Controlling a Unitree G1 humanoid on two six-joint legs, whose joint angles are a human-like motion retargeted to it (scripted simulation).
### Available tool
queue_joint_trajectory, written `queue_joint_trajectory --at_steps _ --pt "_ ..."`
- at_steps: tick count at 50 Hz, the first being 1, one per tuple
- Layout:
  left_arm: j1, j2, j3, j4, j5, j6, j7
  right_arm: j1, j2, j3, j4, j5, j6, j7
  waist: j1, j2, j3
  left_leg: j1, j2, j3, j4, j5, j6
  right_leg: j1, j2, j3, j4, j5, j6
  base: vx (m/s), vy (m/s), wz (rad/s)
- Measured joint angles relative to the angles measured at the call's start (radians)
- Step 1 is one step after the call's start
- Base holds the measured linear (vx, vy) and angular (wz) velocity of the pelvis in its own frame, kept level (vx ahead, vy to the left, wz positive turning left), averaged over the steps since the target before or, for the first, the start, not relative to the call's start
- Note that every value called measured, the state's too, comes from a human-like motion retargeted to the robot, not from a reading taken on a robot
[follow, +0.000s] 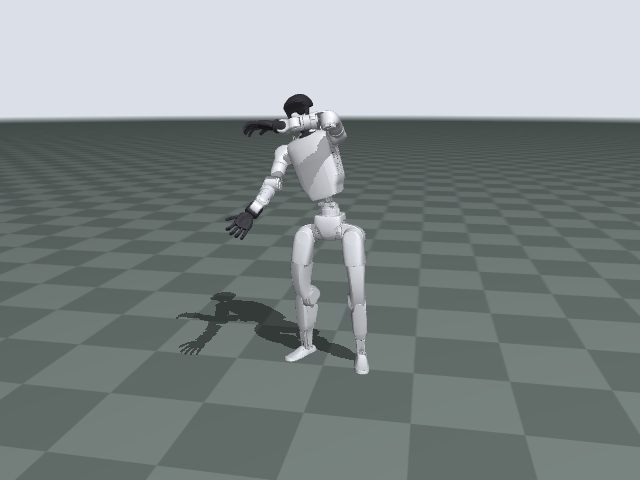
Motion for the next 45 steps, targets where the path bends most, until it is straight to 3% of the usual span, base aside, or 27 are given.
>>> queue_joint_trajectory --at_steps 8,12,17,25,30,32,39,45 --pt "-0.036 0.041 0.023 -0.014 -0.076 0.017 -0.075 -0.594 0.117 0.004 0.123 0.194 -0.029 -0.171 0.042 -0.02 -0.054 -0.002 -0.003 -0.09 -0.007 0.021 -0.024 0.062 0.011 -0.092 -0.013 -0.009 -0.04 0.03 -0.06 0.63" --pt "-0.06 0.05 0.043 -0.007 -0.085 0.022 -0.068 -0.681 0.148 0.002 0.098 0.202 -0.049 -0.188 0.056 -0.041 -0.063 0.003 0.0 -0.101 -0.011 0.025 -0.028 0.073 0.018 -0.103 -0.017 -0.014 -0.044 0.03 -0.07 0.14" --pt "-0.056 0.074 0.069 -0.011 -0.081 0.027 -0.047 -0.605 0.195 -0.003 -0.001 0.147 -0.08 -0.212 0.045 -0.059 -0.056 0.016 0.012 -0.076 -0.009 0.018 -0.008 0.067 0.025 -0.073 -0.009 -0.024 -0.046 0.02 -0.07 -0.28" --pt "0.05 0.141 0.144 -0.064 -0.043 0.04 -0.044 -0.103 0.228 0.076 -0.167 0.003 -0.057 -0.158 -0.038 -0.086 -0.011 0.057 0.03 0.015 -0.01 -0.002 0.041 0.038 0.031 0.028 0.013 -0.034 -0.038 0.0 -0.05 -0.62" --pt "0.097 0.171 0.176 -0.081 0.014 0.033 -0.028 0.262 0.121 0.154 -0.029 -0.071 0.02 -0.124 -0.104 -0.102 0.034 0.08 0.035 0.072 -0.028 -0.006 0.054 0.012 0.035 0.083 0.019 -0.033 -0.014 -0.01 -0.02 -0.6" --pt "0.106 0.182 0.178 -0.081 0.027 0.027 -0.027 0.405 0.045 0.118 0.042 -0.086 0.049 -0.083 -0.13 -0.105 0.05 0.086 0.035 0.091 -0.038 -0.006 0.057 0.001 0.036 0.099 0.02 -0.031 0.001 -0.01 0.0 -0.49" --pt "0.05 0.26 0.103 -0.072 0.042 0.002 -0.043 0.942 -0.291 -0.263 0.066 -0.046 0.077 0.139 -0.217 -0.121 0.108 0.088 0.029 0.141 -0.064 0.0 0.059 -0.036 0.036 0.134 0.012 -0.016 0.061 -0.01 0.01 -0.35" --pt "-0.075 0.349 -0.046 -0.068 0.043 -0.026 -0.027 1.354 -0.483 -0.623 0.12 -0.046 0.061 0.101 -0.276 -0.152 0.154 0.072 0.022 0.168 -0.065 0.012 0.053 -0.061 0.03 0.15 -0.002 0.003 0.086 -0.02 0.01 -0.19"
